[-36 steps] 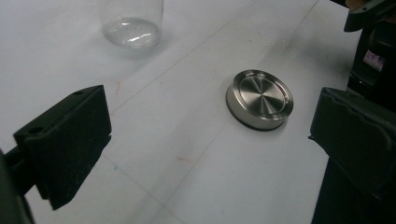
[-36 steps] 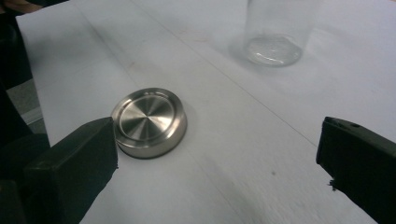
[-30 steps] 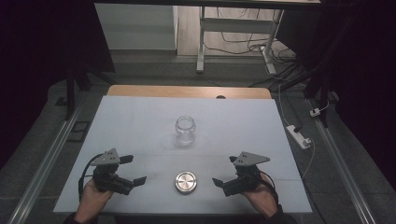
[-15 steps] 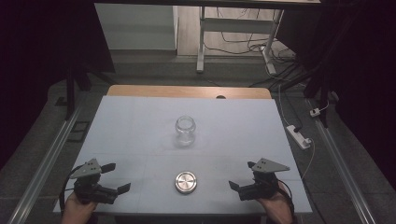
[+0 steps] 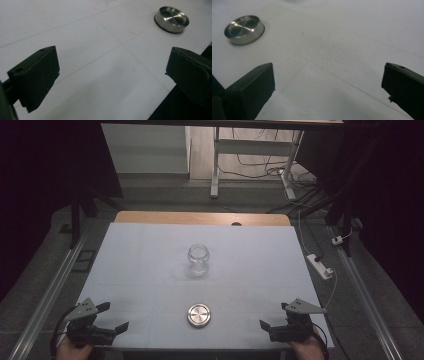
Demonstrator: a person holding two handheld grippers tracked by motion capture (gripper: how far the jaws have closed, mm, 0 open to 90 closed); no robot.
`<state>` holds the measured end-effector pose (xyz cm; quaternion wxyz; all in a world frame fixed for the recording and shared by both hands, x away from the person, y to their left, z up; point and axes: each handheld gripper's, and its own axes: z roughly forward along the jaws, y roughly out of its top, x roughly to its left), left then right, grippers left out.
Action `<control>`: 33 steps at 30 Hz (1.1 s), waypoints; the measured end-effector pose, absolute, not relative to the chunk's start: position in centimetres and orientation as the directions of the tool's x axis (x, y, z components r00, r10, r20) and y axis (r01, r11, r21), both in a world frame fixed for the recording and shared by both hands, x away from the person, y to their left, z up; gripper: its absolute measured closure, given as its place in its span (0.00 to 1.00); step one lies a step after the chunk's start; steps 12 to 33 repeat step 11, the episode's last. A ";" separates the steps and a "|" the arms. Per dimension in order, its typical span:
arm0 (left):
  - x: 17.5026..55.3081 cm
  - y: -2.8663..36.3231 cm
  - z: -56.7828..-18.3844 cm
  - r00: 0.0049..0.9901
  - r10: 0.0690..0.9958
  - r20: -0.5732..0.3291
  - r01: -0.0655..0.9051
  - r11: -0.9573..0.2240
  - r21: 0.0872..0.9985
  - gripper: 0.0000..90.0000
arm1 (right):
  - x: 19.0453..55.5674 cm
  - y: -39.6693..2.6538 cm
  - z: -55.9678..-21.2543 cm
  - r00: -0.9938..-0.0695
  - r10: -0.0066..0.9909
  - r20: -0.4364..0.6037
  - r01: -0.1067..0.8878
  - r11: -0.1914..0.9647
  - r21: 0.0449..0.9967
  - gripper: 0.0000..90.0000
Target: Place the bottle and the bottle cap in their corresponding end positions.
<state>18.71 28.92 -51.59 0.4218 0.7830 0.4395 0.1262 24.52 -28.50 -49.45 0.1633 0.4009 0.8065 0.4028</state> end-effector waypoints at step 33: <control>18.6 29.2 -52.2 0.560 0.808 -0.183 0.614 -0.256 0.747 0.00 | 24.1 -28.7 -49.6 -0.607 0.794 0.045 0.529 0.361 0.768 0.00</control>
